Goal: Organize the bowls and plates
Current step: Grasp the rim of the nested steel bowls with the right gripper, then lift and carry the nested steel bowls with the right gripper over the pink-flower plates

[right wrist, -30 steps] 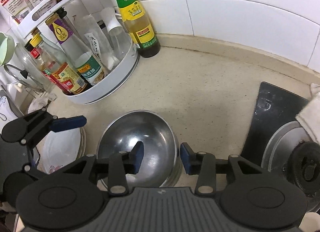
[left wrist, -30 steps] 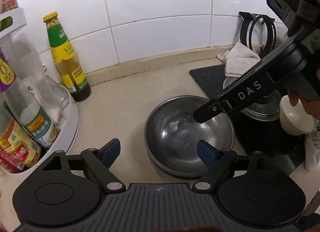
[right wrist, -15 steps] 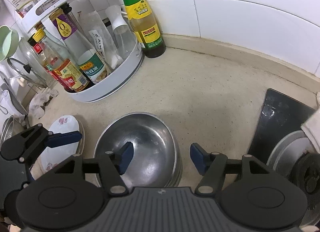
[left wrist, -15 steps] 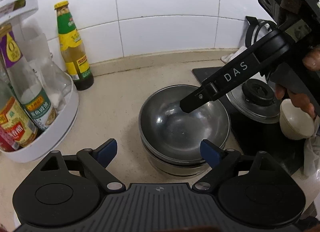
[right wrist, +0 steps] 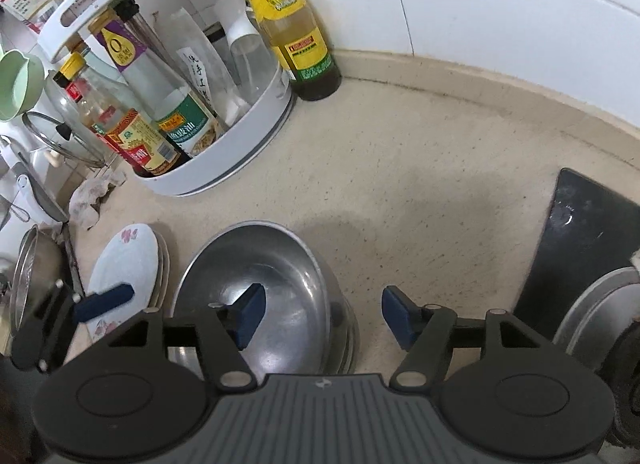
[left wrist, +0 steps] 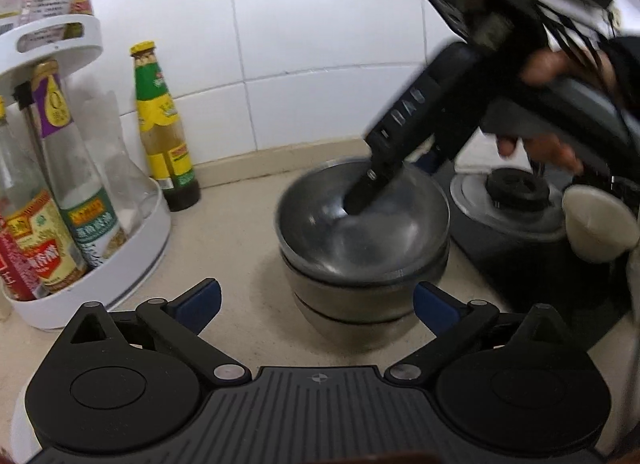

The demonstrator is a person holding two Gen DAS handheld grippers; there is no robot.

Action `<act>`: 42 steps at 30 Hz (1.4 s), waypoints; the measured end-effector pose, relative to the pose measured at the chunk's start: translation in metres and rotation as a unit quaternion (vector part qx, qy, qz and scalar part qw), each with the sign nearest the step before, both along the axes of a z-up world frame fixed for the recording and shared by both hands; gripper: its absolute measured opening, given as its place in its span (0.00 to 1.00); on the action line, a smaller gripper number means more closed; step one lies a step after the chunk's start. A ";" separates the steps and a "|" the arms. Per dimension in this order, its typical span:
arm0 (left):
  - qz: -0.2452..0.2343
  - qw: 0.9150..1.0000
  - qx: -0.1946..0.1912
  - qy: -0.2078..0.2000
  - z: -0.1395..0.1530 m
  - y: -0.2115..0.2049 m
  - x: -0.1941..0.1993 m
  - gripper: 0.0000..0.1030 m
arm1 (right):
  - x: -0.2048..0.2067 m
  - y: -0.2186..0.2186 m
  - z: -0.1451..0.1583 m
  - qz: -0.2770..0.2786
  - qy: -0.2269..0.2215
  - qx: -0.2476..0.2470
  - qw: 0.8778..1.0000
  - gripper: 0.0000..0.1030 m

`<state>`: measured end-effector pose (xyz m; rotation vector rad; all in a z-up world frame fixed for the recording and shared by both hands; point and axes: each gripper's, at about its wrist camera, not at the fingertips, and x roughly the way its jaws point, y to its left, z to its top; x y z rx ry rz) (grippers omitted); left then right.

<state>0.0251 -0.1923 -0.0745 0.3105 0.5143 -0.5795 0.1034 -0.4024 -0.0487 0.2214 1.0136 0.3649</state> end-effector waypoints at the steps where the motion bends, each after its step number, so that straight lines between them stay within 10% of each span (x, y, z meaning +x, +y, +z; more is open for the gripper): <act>1: -0.005 1.000 0.000 0.005 -0.007 -0.003 0.004 1.00 | 0.002 0.000 -0.002 0.003 0.004 0.003 1.000 0.60; 16: -0.092 0.991 -0.030 0.091 -0.062 -0.022 0.064 1.00 | 0.035 -0.001 -0.046 0.076 0.072 0.093 0.990 0.71; 24: -0.057 0.992 -0.047 0.104 -0.061 -0.034 0.073 1.00 | 0.034 0.003 -0.052 0.085 0.073 0.108 0.988 0.72; 42: -0.027 0.998 -0.035 0.032 -0.004 0.026 0.035 1.00 | 0.011 0.051 0.008 0.088 -0.009 0.119 0.989 0.67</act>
